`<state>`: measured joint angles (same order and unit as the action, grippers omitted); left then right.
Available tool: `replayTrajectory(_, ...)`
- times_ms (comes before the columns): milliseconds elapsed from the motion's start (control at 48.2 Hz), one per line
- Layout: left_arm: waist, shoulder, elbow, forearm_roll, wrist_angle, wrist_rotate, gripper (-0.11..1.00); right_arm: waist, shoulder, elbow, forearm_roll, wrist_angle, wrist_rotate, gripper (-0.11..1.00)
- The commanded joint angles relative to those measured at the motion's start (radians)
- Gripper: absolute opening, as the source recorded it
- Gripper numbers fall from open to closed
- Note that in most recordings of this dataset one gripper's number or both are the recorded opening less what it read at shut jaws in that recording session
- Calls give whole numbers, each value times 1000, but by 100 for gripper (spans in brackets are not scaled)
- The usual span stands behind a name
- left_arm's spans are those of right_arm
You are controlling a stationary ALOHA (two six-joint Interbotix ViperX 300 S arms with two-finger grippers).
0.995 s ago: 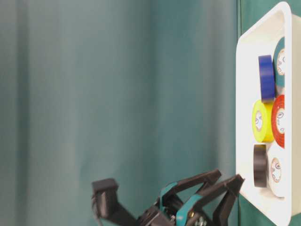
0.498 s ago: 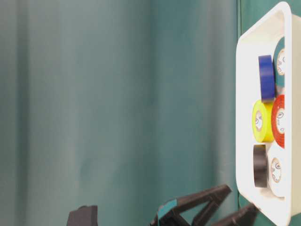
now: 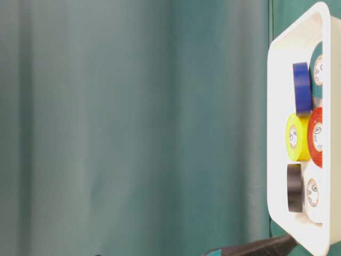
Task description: Put the tape into the white case with the left arm.
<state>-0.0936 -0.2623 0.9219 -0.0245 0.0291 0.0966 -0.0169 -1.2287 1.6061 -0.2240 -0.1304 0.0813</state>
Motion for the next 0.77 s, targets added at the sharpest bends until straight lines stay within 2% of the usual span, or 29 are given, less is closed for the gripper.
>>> replayTrajectory(0, -5, -17, -3, -2, -21, -6, 98, 0, 6, -8, -2, -5, 2, 97)
replayTrajectory(332, -5, -32, 5, -2, -37, -9, 98, 0, 6, -9, -2, -5, 2, 97)
replayTrajectory(746, -8, -181, 83, -3, -37, -37, 98, -2, 6, -8, -2, -5, 2, 97)
